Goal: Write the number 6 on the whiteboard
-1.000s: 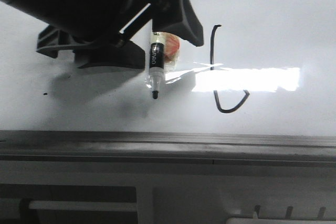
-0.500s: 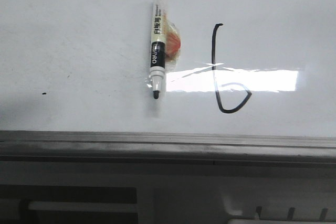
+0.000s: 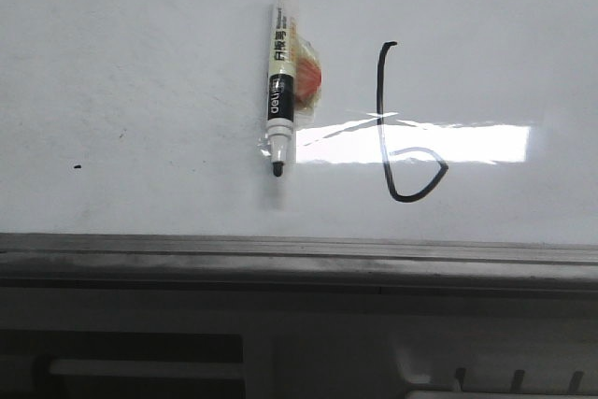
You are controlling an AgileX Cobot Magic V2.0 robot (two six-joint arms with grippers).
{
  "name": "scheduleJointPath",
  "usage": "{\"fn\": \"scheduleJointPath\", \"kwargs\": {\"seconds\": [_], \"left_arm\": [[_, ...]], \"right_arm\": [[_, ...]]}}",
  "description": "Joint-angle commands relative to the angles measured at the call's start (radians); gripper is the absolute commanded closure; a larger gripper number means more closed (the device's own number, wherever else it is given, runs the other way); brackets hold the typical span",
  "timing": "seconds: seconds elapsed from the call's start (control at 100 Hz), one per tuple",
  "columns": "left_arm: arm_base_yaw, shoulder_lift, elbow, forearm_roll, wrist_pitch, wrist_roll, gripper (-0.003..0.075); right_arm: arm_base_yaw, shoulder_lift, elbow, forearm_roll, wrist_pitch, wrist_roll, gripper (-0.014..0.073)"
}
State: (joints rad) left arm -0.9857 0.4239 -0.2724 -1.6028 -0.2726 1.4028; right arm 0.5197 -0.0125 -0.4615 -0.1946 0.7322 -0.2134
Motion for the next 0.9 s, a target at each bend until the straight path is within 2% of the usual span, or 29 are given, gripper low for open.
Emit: {"fn": "scheduleJointPath", "kwargs": {"seconds": [0.0,0.31,0.39,0.43,0.52,0.61,0.67,0.71,0.77,0.89], "left_arm": [[-0.006,0.013,-0.028,0.014,0.004,0.005,0.0739],[-0.006,-0.01,0.025,0.028,0.002,0.005,0.0739],[0.024,-0.064,0.07,0.277,-0.007,-0.023,0.0739],[0.055,-0.1,0.1,0.439,-0.002,-0.135,0.0739],[0.161,-0.179,0.17,0.771,-0.019,-0.491,0.0739],[0.328,-0.254,0.243,1.133,0.019,-0.838,0.0739],[0.429,-0.293,0.273,1.285,0.067,-0.984,0.0739],[0.503,-0.321,0.288,1.365,0.139,-1.105,0.0739],[0.597,-0.346,0.301,1.436,0.239,-1.2,0.0739],[0.755,-0.391,0.322,1.452,0.462,-1.259,0.0739]], "right_arm": [[-0.004,0.016,-0.021,-0.015,-0.075,0.004,0.0657],[-0.004,0.016,-0.021,-0.015,-0.075,0.004,0.0657],[-0.004,0.016,-0.021,-0.015,-0.075,0.004,0.0657],[-0.004,0.016,-0.021,-0.015,-0.075,0.004,0.0657],[-0.004,0.016,-0.021,-0.015,-0.075,0.004,0.0657],[-0.004,0.016,-0.021,-0.015,-0.075,0.004,0.0657],[-0.004,0.016,-0.021,-0.015,-0.075,0.004,0.0657],[-0.004,0.016,-0.021,-0.015,-0.073,0.004,0.0657],[-0.004,0.016,-0.021,-0.015,-0.073,0.004,0.0657],[-0.004,0.016,-0.021,-0.015,-0.071,0.004,0.0657]]}}
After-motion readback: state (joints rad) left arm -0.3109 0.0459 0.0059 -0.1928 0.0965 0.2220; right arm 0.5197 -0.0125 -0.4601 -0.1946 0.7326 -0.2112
